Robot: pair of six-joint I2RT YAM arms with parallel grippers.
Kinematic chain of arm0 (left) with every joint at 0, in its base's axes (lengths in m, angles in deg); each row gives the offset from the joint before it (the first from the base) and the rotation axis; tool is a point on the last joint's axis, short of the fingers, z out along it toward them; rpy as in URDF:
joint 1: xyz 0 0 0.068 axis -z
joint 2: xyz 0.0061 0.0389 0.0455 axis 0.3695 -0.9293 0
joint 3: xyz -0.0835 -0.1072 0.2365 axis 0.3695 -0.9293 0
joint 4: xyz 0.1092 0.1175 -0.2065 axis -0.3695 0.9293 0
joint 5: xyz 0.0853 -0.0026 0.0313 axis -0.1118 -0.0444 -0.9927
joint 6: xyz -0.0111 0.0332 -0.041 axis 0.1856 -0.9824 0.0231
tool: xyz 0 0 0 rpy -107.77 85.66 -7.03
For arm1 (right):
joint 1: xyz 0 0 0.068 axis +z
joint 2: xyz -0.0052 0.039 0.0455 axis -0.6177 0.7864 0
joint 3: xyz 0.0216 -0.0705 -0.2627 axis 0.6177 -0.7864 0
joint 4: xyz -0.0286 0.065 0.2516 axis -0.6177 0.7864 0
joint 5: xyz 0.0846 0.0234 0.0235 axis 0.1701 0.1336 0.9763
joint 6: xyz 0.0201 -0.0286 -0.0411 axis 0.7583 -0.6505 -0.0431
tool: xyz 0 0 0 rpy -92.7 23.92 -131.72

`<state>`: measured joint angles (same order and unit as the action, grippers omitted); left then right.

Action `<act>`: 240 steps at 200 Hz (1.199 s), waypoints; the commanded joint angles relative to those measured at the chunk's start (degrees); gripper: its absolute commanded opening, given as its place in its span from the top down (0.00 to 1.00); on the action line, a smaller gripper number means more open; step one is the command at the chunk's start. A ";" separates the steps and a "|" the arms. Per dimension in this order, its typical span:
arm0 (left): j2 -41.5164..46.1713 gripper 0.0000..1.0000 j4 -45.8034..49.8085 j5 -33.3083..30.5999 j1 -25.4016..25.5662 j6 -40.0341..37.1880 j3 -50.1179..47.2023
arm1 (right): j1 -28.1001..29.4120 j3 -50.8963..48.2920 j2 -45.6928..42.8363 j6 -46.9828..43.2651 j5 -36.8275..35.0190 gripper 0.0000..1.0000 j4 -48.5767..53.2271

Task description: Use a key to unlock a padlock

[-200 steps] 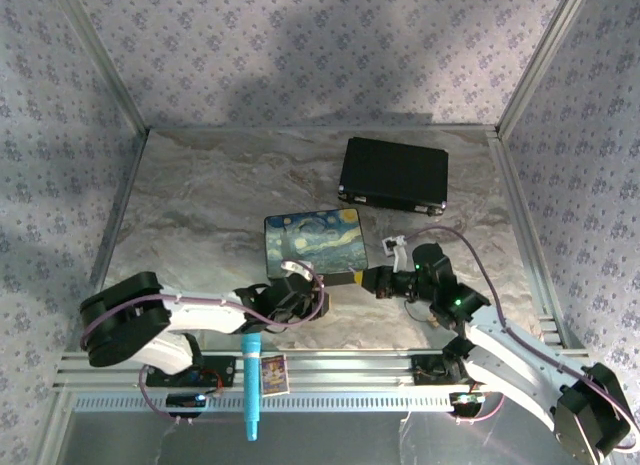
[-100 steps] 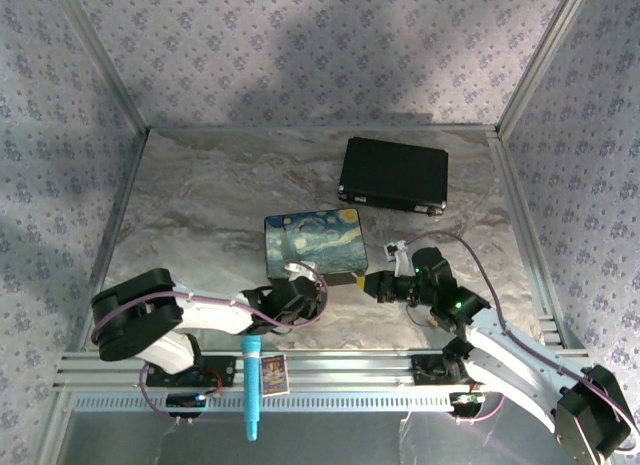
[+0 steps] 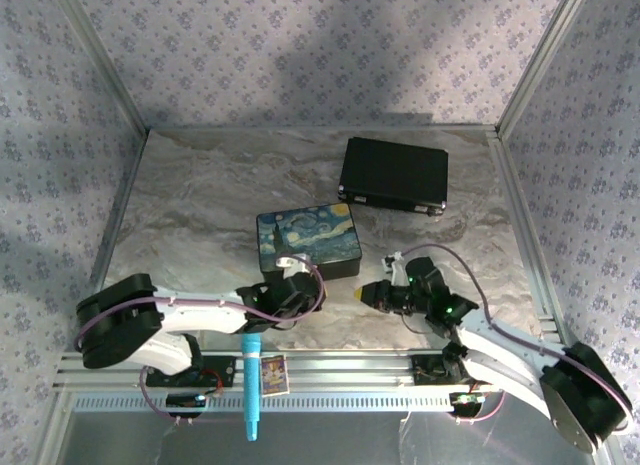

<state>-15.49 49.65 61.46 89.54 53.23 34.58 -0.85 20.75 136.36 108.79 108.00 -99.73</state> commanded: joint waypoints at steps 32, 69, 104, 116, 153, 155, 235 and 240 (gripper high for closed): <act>-0.27 0.96 -3.02 -0.43 -3.76 6.45 1.13 | 5.77 1.59 15.24 5.71 1.61 1.00 -15.65; 0.43 0.99 -8.37 -1.79 -4.04 12.39 -2.74 | 7.72 2.51 25.13 9.52 3.44 1.00 -28.67; 2.89 0.99 -10.08 -2.31 -4.39 15.15 -4.24 | 6.74 2.43 32.25 14.57 5.99 1.00 -42.47; 3.82 1.00 -10.58 -2.26 -4.57 17.49 -5.05 | 5.95 2.58 33.95 16.23 7.15 1.00 -45.21; 6.20 1.00 -13.39 -2.58 -5.08 24.07 -7.25 | 6.74 4.17 36.44 17.52 8.27 1.00 -46.97; 6.30 1.00 -13.22 -2.61 -5.10 24.45 -7.27 | 6.73 4.17 36.52 17.64 8.36 1.00 -47.01; 4.57 1.00 -19.66 -1.20 -5.98 35.42 -10.25 | 6.90 4.02 40.78 20.96 10.19 1.00 -51.61; 4.39 1.00 -20.19 -1.23 -5.98 35.55 -10.42 | 6.99 4.08 41.07 21.13 10.22 1.00 -52.06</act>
<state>-10.82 37.06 60.92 83.74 84.70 24.17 5.66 24.03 175.74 128.03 116.96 -147.58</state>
